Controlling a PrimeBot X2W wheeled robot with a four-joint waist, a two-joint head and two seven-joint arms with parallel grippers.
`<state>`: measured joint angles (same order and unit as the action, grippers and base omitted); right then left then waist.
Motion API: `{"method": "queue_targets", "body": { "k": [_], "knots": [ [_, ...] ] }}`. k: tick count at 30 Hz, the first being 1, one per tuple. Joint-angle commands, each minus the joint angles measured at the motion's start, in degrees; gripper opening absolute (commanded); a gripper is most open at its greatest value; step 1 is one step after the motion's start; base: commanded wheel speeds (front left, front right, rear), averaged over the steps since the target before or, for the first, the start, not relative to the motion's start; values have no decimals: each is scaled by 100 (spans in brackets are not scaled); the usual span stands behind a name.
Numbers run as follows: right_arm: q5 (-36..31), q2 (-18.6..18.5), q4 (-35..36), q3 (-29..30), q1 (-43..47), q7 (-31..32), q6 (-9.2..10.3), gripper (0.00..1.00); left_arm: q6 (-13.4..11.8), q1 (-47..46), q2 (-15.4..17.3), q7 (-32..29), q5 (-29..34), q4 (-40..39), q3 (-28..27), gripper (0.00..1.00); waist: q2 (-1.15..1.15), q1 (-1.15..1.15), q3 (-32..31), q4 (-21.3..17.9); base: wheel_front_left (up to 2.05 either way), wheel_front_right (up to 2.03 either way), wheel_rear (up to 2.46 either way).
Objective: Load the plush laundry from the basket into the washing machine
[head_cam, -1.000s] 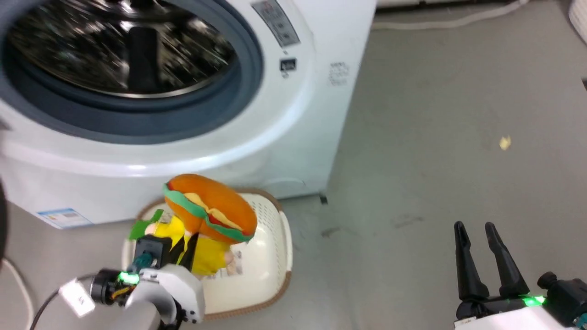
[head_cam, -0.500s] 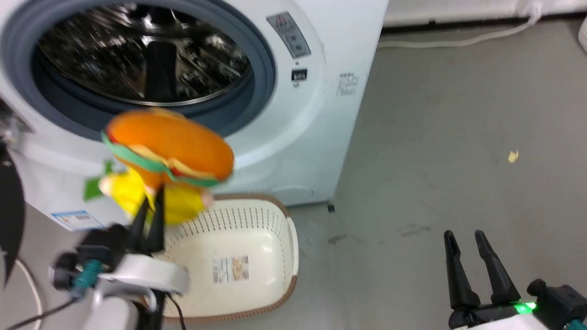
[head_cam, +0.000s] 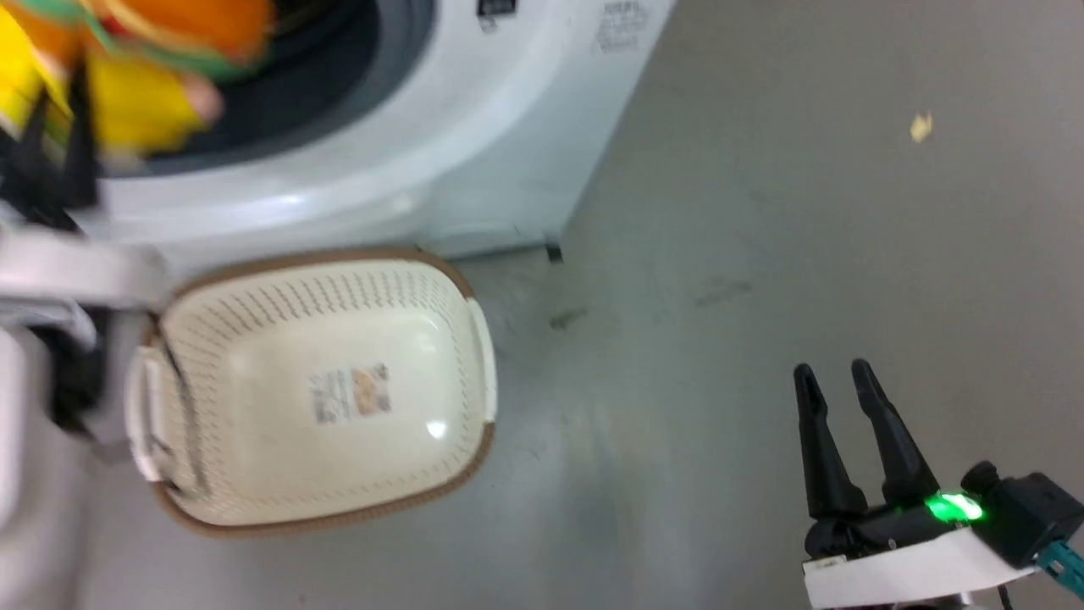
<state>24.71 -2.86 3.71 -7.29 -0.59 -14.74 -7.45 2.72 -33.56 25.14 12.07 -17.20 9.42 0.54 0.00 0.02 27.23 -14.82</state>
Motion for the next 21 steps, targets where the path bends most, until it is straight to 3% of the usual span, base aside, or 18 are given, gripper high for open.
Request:
{"method": "queue_targets", "body": {
  "k": [1, 3, 8, 9, 16, 21],
  "knots": [
    [75, -1, 67, -36, -119, -26, -3, 100, 72, -392, 201, -141, 86, 146, -4, 0, 0, -2, 510, -313, 0, 0, 0],
    [99, -1, 99, -52, -149, -26, -3, 100, 113, -626, 304, -238, 99, 249, 9, 0, 0, -2, 604, -354, 0, 0, 0],
    [251, -1, 188, -142, -267, -26, -3, 100, 329, -1829, 881, -805, 276, 857, 288, 0, 0, -2, 1025, -555, 0, 0, 0],
    [300, -1, 196, -191, -312, -26, -3, 100, 390, -2322, 1115, -1028, 372, 1154, 468, 0, 0, -2, 1156, -635, 0, 0, 0],
    [467, -1, 220, -303, -402, -26, -3, 100, 466, -3636, 1598, -1410, 588, 2137, 1103, 0, 0, -2, 1434, -822, 0, 0, 0],
    [539, -1, 232, -366, -443, -26, -3, 100, 474, -4211, 1716, -1548, 517, 2937, 1692, 0, 0, -2, 1573, -867, 0, 0, 0]
  ]
}}
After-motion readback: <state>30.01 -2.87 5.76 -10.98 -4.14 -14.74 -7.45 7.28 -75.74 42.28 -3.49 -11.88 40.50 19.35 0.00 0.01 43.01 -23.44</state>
